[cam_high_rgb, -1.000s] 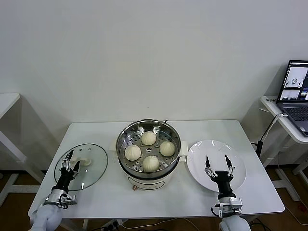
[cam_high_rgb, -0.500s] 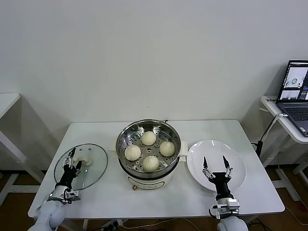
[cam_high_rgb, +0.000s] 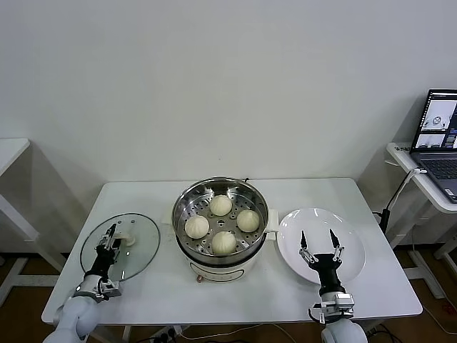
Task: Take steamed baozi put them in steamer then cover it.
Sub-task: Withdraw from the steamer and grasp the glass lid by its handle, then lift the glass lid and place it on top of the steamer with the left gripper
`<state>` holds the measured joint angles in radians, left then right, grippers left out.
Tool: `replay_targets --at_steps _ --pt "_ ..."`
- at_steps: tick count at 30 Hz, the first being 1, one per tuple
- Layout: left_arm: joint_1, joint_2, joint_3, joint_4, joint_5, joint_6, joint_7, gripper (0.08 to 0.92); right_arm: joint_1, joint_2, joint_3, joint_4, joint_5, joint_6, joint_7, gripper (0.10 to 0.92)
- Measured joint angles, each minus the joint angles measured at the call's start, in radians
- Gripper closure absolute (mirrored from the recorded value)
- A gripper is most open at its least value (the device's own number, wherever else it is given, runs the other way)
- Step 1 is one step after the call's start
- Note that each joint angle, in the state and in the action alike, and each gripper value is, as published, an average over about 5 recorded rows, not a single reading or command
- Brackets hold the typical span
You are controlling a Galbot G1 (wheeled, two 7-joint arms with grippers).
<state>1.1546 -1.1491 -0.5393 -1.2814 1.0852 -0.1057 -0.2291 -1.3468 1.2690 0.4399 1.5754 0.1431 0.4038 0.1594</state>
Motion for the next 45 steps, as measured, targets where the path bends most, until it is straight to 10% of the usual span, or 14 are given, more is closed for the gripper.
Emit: replay_targets --at_steps 13,25,45 --pt "-0.007 -0.011 -0.005 0.008 0.012 0.002 -0.003 0.802 0.001 0.005 0.001 0.0 -0.006 0.006 0.001 0.203" --pt "0.056 0.012 -0.073 -0.128 0.003 0.003 -0.022 0.805 0.007 0.011 0.001 -0.008 -0.011 0.014 -0.002 0.203" --pt "0.214 0.054 -0.024 -0.822 -0.066 0.213 0.096 0.805 0.008 0.014 0.02 -0.011 -0.01 0.016 0.002 0.203"
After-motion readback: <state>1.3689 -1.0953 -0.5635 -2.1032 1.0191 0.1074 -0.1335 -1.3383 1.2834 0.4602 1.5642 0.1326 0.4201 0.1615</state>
